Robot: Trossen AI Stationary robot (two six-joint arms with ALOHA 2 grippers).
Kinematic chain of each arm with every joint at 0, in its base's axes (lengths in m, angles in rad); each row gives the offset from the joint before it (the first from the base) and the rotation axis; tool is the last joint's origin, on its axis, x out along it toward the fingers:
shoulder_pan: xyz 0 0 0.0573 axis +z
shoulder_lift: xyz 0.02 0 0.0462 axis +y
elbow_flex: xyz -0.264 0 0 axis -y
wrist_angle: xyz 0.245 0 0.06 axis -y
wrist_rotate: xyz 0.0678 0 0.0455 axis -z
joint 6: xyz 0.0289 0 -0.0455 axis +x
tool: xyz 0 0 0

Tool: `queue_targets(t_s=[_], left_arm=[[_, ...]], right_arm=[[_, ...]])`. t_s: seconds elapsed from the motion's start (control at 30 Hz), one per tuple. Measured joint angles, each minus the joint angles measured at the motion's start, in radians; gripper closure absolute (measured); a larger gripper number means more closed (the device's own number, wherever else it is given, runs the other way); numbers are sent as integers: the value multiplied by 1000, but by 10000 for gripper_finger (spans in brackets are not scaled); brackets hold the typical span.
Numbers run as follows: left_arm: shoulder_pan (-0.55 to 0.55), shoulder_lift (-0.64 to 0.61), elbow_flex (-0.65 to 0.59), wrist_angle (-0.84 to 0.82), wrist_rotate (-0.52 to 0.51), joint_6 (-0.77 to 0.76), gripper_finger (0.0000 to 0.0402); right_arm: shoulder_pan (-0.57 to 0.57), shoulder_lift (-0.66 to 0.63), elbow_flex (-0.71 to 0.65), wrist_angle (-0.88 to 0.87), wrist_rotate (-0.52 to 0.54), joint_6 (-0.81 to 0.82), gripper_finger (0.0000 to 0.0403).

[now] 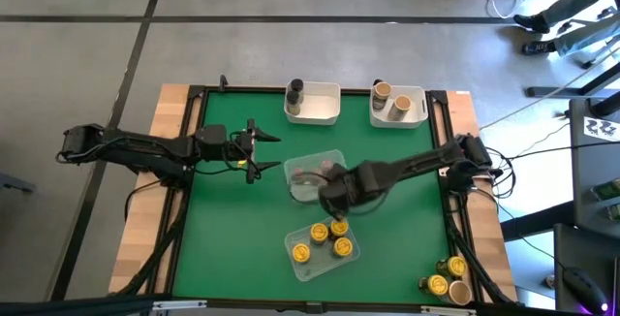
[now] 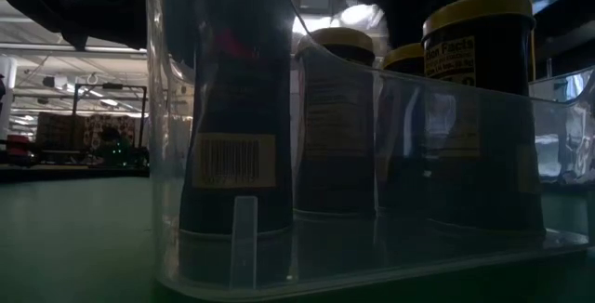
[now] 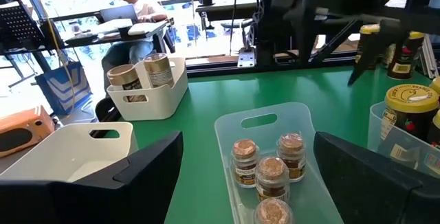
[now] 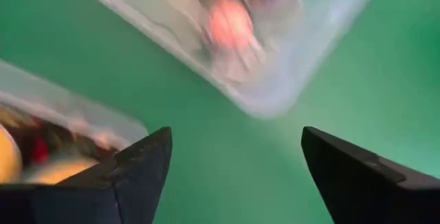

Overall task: Sort spices by type
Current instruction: Put the bottom yellow seasoning bottle into the bottom transparent bin

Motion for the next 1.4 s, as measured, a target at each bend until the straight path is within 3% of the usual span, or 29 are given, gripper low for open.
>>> queue_targets(t_s=[0.17, 0.67, 0.9, 1.1, 1.4], left_arm=[[0, 0, 0, 0, 0, 0, 88], [1, 0, 0, 9, 0, -2, 88], [1, 0, 0, 9, 0, -10, 88], [1, 0, 0, 8, 0, -14, 88], [1, 0, 0, 5, 0, -12, 88]], right_arm=[[119, 0, 4, -274, -18, 280, 97], [454, -155, -130, -260, -141, 983, 104], [602, -239, -217, -261, -298, 1314, 92], [653, -254, -280, -260, -530, 1417, 46], [651, -247, -280, -134, -552, 1409, 16]])
